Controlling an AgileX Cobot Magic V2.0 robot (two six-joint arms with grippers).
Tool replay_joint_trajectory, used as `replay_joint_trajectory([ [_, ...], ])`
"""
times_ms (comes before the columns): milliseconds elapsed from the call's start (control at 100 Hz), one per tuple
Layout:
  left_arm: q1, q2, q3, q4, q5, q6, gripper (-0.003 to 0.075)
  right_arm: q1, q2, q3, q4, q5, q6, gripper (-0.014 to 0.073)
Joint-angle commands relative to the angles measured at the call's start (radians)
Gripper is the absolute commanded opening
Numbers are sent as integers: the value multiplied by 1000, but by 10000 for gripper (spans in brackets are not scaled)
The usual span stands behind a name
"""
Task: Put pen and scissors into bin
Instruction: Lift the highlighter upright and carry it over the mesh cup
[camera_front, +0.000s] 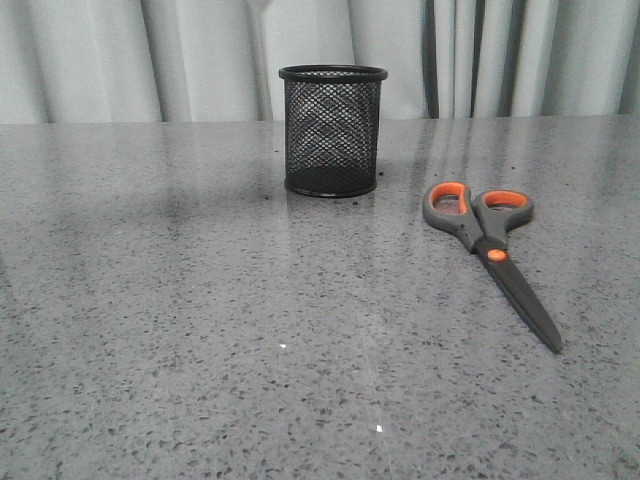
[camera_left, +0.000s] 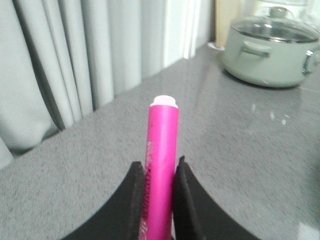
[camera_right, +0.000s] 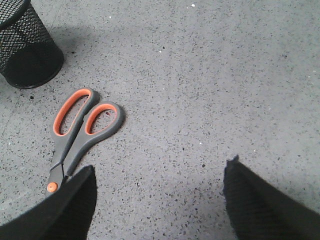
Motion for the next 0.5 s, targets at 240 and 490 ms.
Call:
replay_joint_trajectory([
  [240, -54, 116, -132, -166, -30, 169, -19, -1, 2, -40, 10, -47, -12, 483],
  [490, -54, 176, -170, -166, -36, 208, -19, -1, 2, -38, 10, -47, -12, 483],
])
